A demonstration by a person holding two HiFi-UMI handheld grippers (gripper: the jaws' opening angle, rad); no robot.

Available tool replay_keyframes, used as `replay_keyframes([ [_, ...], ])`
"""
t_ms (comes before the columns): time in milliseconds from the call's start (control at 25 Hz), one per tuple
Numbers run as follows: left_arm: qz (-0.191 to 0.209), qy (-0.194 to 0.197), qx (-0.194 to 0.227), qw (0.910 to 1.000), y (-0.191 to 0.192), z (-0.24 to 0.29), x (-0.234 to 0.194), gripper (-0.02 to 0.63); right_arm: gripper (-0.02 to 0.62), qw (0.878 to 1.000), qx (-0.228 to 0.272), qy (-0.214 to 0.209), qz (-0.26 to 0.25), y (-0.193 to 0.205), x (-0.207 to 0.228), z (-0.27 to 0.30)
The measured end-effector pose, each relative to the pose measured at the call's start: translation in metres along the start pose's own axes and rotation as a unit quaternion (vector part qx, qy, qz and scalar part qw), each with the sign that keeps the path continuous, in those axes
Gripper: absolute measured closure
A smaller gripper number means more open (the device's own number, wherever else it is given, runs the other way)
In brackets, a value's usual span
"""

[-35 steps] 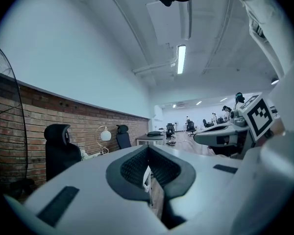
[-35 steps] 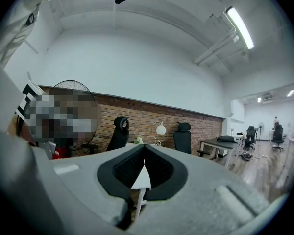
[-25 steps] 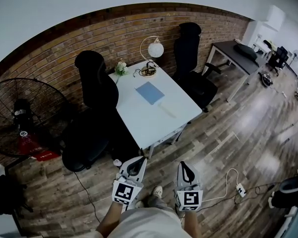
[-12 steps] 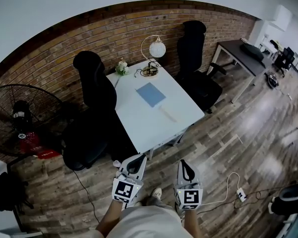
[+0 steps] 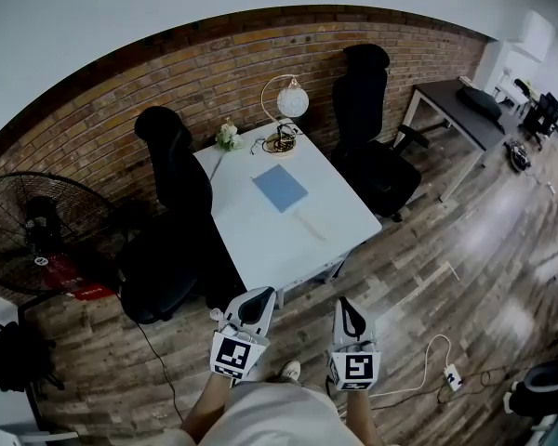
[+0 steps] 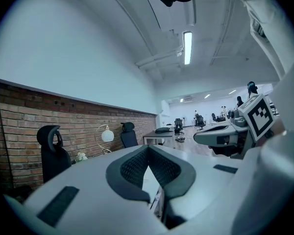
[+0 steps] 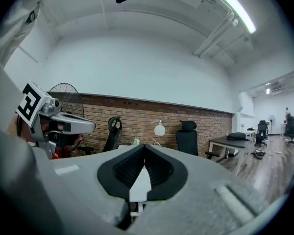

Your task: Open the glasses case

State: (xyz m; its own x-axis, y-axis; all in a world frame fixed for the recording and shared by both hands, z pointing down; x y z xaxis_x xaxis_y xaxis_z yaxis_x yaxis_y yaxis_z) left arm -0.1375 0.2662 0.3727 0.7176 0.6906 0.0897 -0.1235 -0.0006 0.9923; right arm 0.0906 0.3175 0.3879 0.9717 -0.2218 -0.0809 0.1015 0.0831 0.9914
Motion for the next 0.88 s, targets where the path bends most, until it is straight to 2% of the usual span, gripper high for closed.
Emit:
replay_keyframes([
  [360,0.016,-0.006,0.006,0.9998,-0.004,0.025,0.010,0.603,0.589,1.000,-0.003,-0.002,0.010,0.006,0.030,0.008],
  [480,0.007,-0.012,-0.006,0.9999,-0.004,0.030,0.011,0.603,0.589,1.000,-0.003,-0.005,0.011,0.006,0.036,0.012],
  [680,0.025,-0.008,-0.002,0.9997,-0.007,0.037,0.009,0.603,0.589,1.000,0.000,-0.008,0.012,0.004,0.043,0.020],
  [880,-0.009,-0.014,-0.020,0.9997,-0.002,0.042,0.009,0.604,0.589,1.000,-0.002,-0.006,0.014,0.006,0.045,0.025],
])
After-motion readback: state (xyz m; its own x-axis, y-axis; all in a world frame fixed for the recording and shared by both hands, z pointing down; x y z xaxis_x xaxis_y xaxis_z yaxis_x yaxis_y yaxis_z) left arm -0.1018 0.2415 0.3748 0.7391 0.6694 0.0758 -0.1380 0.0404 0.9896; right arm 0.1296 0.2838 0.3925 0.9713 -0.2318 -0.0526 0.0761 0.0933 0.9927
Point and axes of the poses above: the fingertips, and each gripper's own axes: z forward along the fingers, x to its right, y out of its underside, the point moved 10 cm from there along -z, backward along the fingers, and after that the axes turned 3 degrees about y, right-handed, at the moved point
